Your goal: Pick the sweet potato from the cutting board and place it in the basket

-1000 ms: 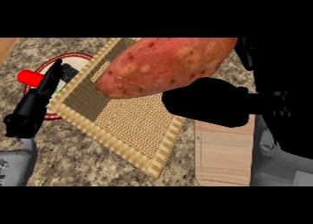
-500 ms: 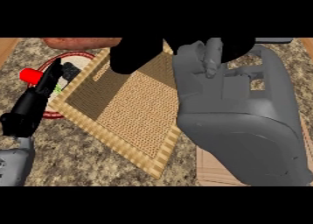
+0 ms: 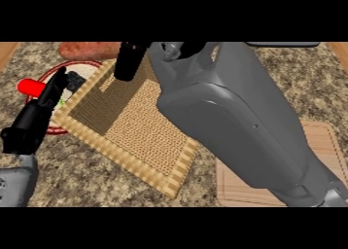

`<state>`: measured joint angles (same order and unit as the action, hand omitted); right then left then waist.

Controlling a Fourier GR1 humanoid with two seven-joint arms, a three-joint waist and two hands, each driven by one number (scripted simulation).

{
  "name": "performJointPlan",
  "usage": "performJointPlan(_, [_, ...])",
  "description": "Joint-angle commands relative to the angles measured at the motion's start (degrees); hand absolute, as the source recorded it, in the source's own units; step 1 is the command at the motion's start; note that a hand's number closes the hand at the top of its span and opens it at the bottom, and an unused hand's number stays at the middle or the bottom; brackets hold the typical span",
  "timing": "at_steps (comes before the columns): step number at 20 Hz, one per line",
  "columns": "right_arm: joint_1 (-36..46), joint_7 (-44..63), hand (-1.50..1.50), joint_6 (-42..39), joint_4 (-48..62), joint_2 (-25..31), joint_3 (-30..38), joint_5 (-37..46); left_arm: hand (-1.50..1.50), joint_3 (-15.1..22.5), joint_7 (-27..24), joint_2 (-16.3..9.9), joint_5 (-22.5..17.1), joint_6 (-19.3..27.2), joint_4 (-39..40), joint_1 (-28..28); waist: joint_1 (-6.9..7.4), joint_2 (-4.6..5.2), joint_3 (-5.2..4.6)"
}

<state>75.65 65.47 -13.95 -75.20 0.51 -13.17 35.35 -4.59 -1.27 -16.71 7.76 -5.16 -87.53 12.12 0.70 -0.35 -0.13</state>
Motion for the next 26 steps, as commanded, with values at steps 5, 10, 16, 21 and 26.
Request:
performJointPlan(5, [1.5,9.2,1.50,-10.9,5.3,-0.5,-2.3,-1.8,0.00,-1.3,2.1,-1.3,-2.1,-2.1,-2.9,-1.0,-0.30,-0.24,0.09])
performJointPlan(10, [3.8,11.6,-1.50,-7.6,5.5,-0.5,-1.6,-9.8,0.00,-2.1,-0.4,-2.1,-1.8,-3.0,1.9,1.4,-0.36,0.07,0.05])
performJointPlan(16, [1.4,7.6,-1.50,3.1,2.5,-0.5,-2.5,-7.5,0.00,-0.4,-2.1,0.9,0.7,0.0,0.3,-1.6,-0.24,0.15,0.08])
performJointPlan(21, [3.8,6.8,-1.50,16.6,1.3,-0.5,6.8,-1.6,0.00,-0.5,0.3,0.5,0.2,-0.3,-1.7,-1.3,-0.14,-0.26,0.13])
performJointPlan(26, [-1.5,6.2,-1.50,23.1,-4.5,2.4,12.2,5.6,0.00,-2.3,-0.3,-0.3,-0.4,-0.3,-0.3,-1.4,-1.88,-0.26,0.17])
